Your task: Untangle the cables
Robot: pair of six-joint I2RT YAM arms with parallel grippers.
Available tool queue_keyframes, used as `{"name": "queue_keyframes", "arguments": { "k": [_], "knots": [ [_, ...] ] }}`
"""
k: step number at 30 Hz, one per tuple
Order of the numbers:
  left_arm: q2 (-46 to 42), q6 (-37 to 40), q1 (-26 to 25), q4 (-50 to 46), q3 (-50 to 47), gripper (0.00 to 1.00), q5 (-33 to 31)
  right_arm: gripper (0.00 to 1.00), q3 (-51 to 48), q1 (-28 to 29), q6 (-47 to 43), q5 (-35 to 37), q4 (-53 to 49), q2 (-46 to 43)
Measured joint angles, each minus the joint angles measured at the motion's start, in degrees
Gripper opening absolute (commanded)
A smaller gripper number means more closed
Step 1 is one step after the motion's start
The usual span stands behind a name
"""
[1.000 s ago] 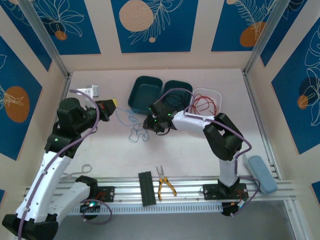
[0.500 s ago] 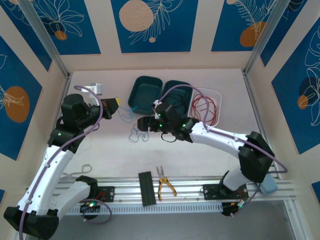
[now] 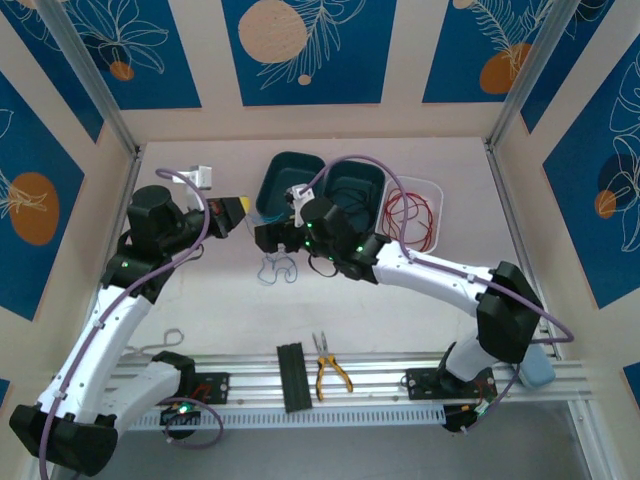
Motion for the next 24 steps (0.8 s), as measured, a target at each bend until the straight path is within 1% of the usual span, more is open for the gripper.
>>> {"name": "queue_keyframes", "arguments": {
  "k": [3, 5, 10, 11, 16, 19, 24],
  "knots": [
    [0.0, -0.6, -0.2, 0.0, 0.0, 0.0, 1.4, 0.95, 0.4, -1.5, -0.3, 1.7, 0.6, 1.5],
    [-0.1, -0.9, -0.2, 0.0, 0.0, 0.0, 2.3, 0.91, 1.7, -2.9, -0.5, 3.4, 0.4, 2.9],
    [-1.0, -1.2, -0.3, -0.6, 0.0, 0.0, 3.6, 0.74, 6.3, -6.7, 1.4, 9.7, -3.9, 5.6],
    [-1.3, -1.2, -0.3, -0.8, 0.0, 0.0, 3.5, 0.72, 6.7, -7.6, 2.2, 10.4, -5.2, 5.6],
    [-2.9, 0.0, -0.4, -2.8, 0.2, 0.0, 2.9, 0.7, 7.4, -13.7, 7.1, 12.9, -12.6, 5.6],
    [-3.1, 0.4, -0.5, -3.8, 0.9, 0.0, 1.9, 0.69, 5.6, -16.4, 9.0, 13.0, -14.7, 5.0],
    [-2.8, 1.3, -0.5, -4.8, 2.0, 0.0, 0.8, 0.68, 0.9, -17.7, 10.7, 12.6, -17.0, 2.4]
  ]
}}
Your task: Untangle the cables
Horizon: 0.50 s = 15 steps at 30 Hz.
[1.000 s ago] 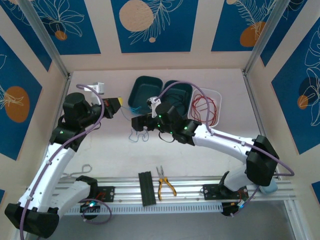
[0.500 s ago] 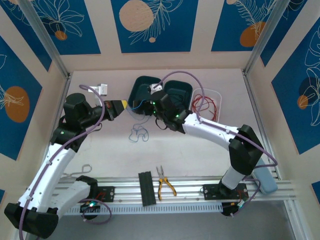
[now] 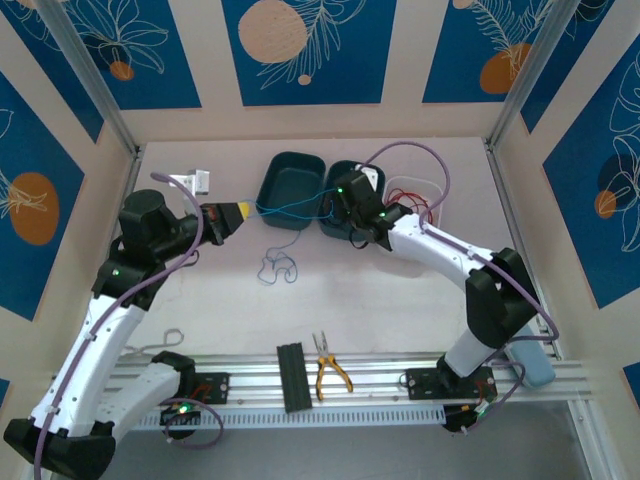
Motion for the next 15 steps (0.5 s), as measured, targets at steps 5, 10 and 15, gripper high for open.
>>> {"name": "queue_keyframes", "arguments": {
  "k": [5, 10, 15],
  "knots": [
    [0.0, 1.6, 0.0, -1.9, 1.5, 0.0, -2.6, 0.67, -1.4, -2.8, 1.9, -1.2, -1.5, -2.3],
    [-0.1, 3.0, 0.0, -3.3, 3.2, 0.0, -5.1, 0.68, -4.2, -6.8, 3.1, -1.8, -2.6, -4.5],
    [0.0, 4.2, 0.0, -3.9, 4.6, 0.0, -7.1, 0.68, -6.2, -8.6, 3.9, -2.3, -4.1, -5.5]
  ]
}}
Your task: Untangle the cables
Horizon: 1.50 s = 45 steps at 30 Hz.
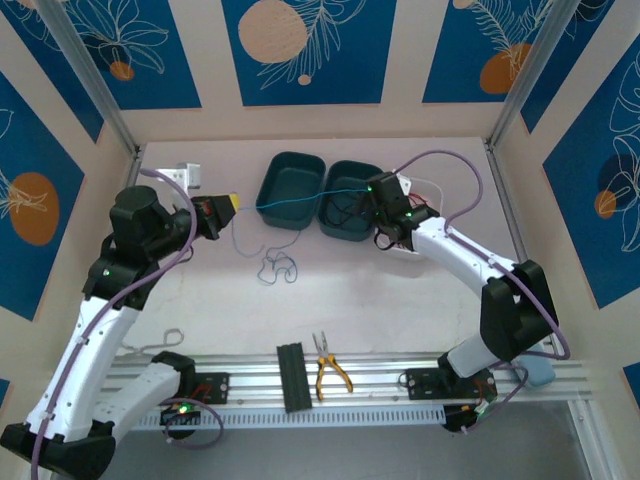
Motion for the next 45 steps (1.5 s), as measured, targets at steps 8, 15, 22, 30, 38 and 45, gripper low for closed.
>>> {"name": "queue_keyframes", "arguments": {
  "k": [8, 15, 22, 30, 38, 45],
  "knots": [
    [2.1, 1.5, 0.0, -0.4, 2.2, 0.0, -2.0, 0.73, -3.3, -2.4, 0.0, -1.3, -1.3, -4.7],
    [10.0, 3.1, 0.0, 1.3, 7.4, 0.0, -3.5, 0.83, -5.4, -3.2, 0.1, -1.9, -2.0, -7.3],
    [17.8, 6.9, 0.0, 1.7, 16.8, 0.0, -8.1, 0.84, -10.0, -6.4, 1.0, -2.0, -3.6, -10.7],
    [24.2, 9.1, 1.9, 2.4, 26.9, 0.0, -12.0, 0.89, -15.5, -11.1, 1.0, -2.6, -4.6, -18.7],
    [27.4, 9.2, 6.5, 2.7, 29.2, 0.0, -13.4, 0.99, -20.6, -16.3, -1.2, -4.5, -6.4, -29.9],
    [29.0, 8.1, 8.3, 3.9, 29.8, 0.0, -12.2, 0.99, -22.1, -18.6, -3.8, -7.4, -8.9, -38.1]
  ]
}}
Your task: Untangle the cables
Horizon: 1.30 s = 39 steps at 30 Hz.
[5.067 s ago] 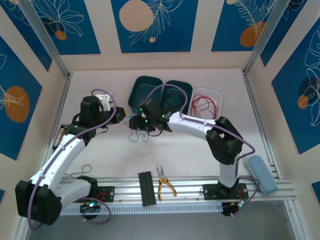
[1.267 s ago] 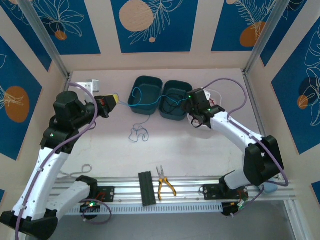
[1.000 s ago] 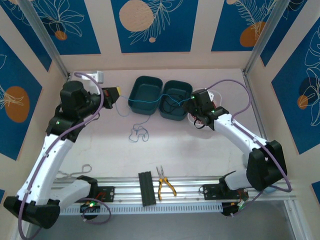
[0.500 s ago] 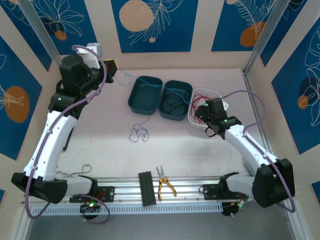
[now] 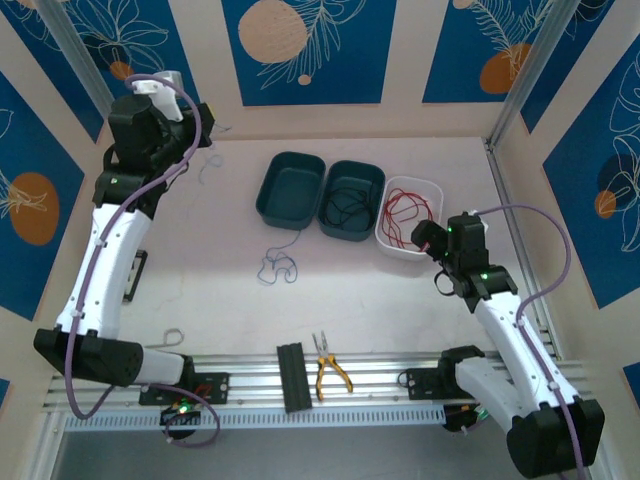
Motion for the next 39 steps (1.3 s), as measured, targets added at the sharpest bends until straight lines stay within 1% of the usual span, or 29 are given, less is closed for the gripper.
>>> {"name": "queue_keyframes", "arguments": {
  "k": [7, 15, 20, 39],
  "knots": [
    [3.9, -1.9, 0.0, 2.6, 0.0, 0.0, 4.6, 0.99, 2.6, -0.1, -1.7, -4.4, -3.4, -1.4],
    [8.3, -3.2, -1.3, 7.4, -0.8, 0.0, 5.5, 0.99, 6.4, 0.0, -2.5, -8.3, -4.5, -1.4],
    [10.7, -3.2, -2.6, 9.6, -0.8, 0.0, 5.7, 0.99, 6.5, 0.8, -2.5, -9.0, -4.9, -1.4],
    [17.8, -2.1, -7.0, 12.5, -1.4, 0.0, 5.7, 0.99, 6.6, 1.8, -2.5, -9.1, -6.3, -1.9]
  ]
}}
